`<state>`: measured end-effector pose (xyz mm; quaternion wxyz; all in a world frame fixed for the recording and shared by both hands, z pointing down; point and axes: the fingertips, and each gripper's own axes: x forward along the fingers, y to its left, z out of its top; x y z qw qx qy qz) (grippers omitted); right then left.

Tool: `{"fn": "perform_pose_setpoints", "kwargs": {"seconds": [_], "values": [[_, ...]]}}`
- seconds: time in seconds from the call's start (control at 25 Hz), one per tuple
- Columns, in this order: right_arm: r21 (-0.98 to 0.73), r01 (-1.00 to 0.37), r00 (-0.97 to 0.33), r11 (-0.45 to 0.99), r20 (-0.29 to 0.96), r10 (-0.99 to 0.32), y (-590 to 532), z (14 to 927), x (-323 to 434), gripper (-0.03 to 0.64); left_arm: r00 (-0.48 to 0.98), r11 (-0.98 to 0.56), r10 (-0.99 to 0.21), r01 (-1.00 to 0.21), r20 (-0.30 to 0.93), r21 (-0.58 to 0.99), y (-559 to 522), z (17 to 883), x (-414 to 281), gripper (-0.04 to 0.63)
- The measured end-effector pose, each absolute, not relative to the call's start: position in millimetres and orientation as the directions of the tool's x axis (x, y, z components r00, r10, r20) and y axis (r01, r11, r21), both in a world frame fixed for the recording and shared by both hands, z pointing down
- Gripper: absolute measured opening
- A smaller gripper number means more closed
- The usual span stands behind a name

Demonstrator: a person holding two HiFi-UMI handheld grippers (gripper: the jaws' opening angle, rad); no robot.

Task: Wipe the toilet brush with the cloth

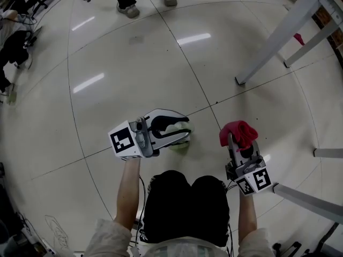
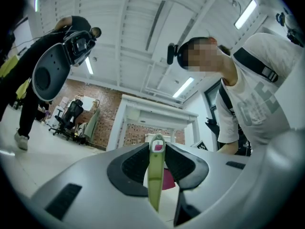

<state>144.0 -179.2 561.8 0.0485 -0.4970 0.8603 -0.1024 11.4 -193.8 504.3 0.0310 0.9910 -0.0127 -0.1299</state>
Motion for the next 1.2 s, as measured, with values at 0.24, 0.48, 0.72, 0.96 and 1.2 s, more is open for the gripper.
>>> {"fn": "perform_pose_setpoints", "kwargs": {"seconds": [0.24, 0.48, 0.72, 0.96, 1.2], "values": [[-0.235, -0.842, -0.502, 0.485, 0.014, -0.865, -179.5, 566.2, 141.2, 0.031, 0.934, -0.987, -0.108, -0.061, -0.341, 0.146, -196.4, 509.2, 2.8, 0.115], [-0.253, -0.834, -0.507, 0.49, 0.004, -0.862, -181.8, 561.1, 137.9, 0.031, 0.905, -0.98, -0.188, -0.146, -0.382, 0.136, -199.6, 484.6, -16.9, 0.225], [-0.251, -0.847, -0.485, 0.468, 0.006, -0.875, -194.7, 413.3, 117.0, 0.031, 0.836, -0.91, -0.412, -0.361, -0.363, 0.202, -217.3, 344.5, -46.8, 0.034], [-0.229, -0.87, -0.45, 0.438, 0.004, -0.893, -193.5, 126.6, 94.2, 0.031, 0.614, -0.651, -0.758, -0.698, -0.218, 0.298, -215.1, 94.4, -98.8, 0.005], [-0.252, -0.895, -0.379, 0.368, -0.002, -0.925, -180.1, -89.5, 75.2, 0.031, 0.381, -0.383, -0.924, -0.911, -0.041, 0.152, -183.6, -82.0, -137.3, 0.005]]}}
